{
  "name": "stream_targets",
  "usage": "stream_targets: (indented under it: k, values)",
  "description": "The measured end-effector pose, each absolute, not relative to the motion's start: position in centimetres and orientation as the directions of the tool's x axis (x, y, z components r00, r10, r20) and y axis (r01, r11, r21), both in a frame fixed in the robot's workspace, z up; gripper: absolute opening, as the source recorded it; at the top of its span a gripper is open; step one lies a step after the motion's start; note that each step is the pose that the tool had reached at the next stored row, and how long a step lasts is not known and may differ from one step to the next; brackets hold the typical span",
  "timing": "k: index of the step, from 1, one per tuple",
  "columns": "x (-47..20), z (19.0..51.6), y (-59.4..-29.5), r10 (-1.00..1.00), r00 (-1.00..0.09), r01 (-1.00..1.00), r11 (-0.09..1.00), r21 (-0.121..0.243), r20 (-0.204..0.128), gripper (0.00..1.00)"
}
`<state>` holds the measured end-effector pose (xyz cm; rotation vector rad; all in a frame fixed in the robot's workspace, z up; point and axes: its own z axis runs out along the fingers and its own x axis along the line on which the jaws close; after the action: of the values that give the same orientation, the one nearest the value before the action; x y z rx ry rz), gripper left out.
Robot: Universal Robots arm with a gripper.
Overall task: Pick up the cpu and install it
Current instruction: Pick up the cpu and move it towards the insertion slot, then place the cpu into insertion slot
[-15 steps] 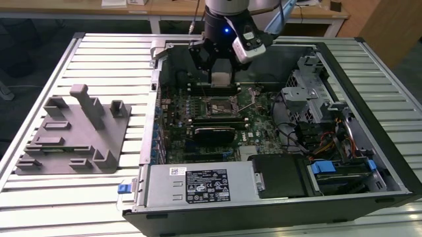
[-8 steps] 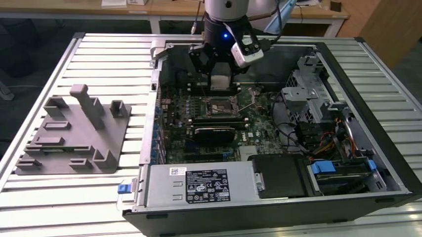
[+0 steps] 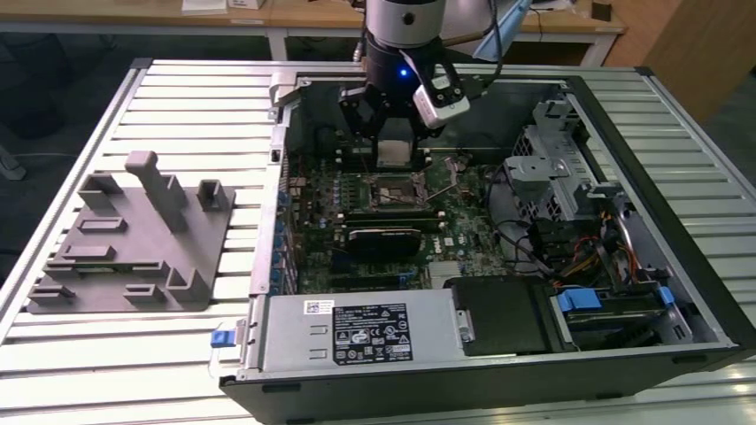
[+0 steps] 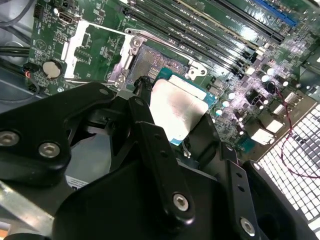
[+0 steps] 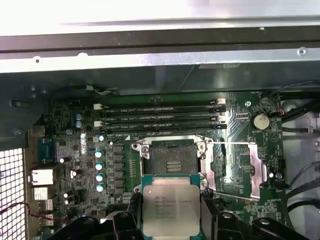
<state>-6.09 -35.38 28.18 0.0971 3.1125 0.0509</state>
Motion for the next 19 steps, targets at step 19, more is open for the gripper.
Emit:
stream_targets:
  k: [19]
  values:
    - [-6.09, 28.10, -35.38, 0.118, -0.993, 0.117, 0.993, 0.034, -0.026, 0.55]
